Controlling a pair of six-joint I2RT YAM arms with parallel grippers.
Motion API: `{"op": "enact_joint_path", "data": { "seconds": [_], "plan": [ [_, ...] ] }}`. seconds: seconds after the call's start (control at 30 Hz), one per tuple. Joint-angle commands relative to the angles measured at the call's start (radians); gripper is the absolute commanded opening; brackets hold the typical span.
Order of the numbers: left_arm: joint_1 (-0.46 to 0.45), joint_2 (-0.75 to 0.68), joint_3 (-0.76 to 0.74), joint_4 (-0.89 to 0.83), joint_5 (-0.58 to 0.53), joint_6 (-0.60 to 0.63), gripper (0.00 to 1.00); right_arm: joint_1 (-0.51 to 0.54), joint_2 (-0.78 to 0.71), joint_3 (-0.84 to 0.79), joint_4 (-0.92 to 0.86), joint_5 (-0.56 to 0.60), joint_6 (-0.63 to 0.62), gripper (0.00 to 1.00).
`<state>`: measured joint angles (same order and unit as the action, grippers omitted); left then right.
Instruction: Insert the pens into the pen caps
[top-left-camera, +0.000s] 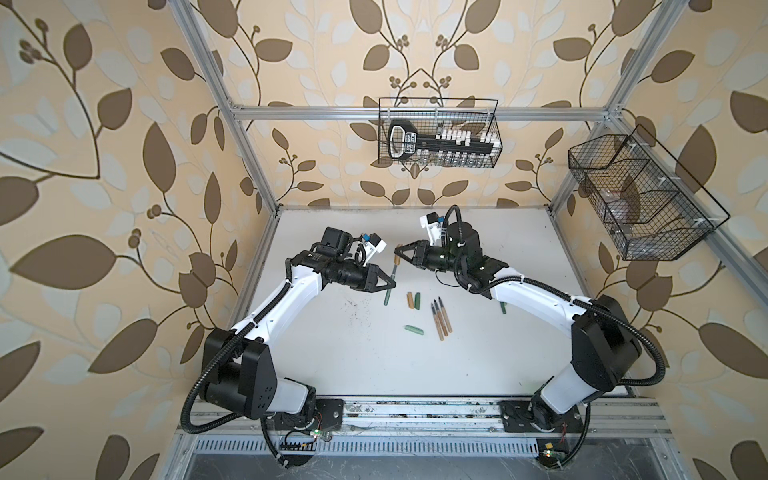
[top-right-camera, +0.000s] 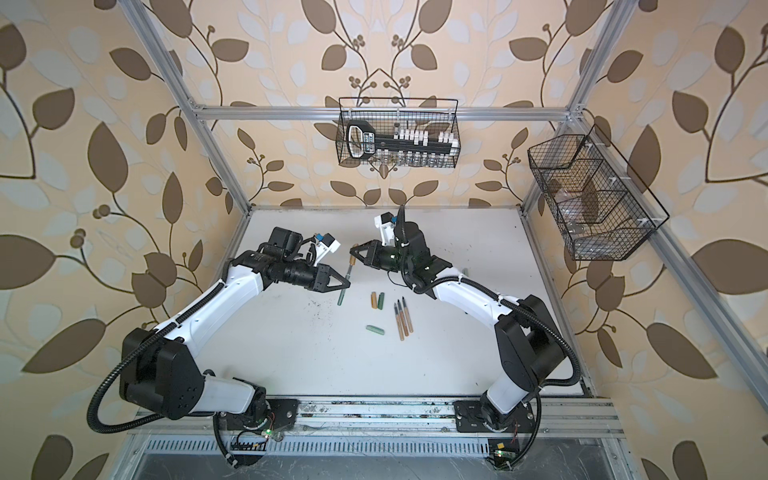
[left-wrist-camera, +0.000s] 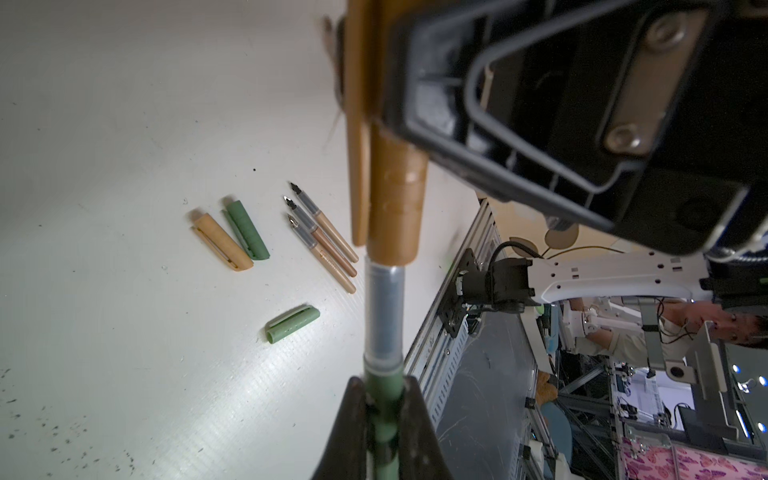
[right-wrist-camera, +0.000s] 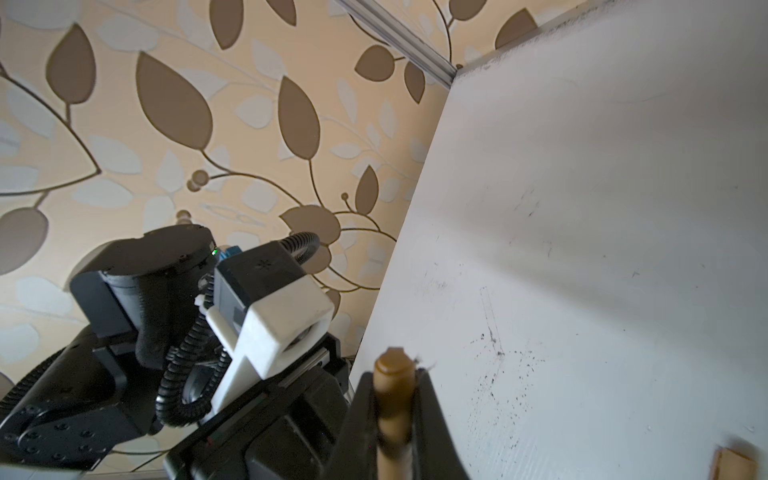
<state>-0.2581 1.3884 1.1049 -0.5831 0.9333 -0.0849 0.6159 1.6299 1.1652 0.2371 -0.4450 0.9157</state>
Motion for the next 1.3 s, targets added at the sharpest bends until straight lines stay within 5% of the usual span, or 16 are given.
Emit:
{"op": "enact_joint_path", "data": {
  "seconds": [0.0,0.9,1.27],
  "plan": [
    [0.016,-0.047,0.000,0.208,-0.022,-0.071,0.00,0.037,-0.026,-0.034,-0.021,-0.027,0.012,0.06],
    [0.029,0.043,0.131,0.309,-0.046,-0.086,0.00,0.036,-0.024,-0.011,-0.180,-0.158,-0.074,0.00],
    [0.084,0.125,0.199,0.577,-0.029,-0.218,0.00,0.060,-0.066,-0.080,-0.305,-0.256,-0.188,0.00]
  ]
}}
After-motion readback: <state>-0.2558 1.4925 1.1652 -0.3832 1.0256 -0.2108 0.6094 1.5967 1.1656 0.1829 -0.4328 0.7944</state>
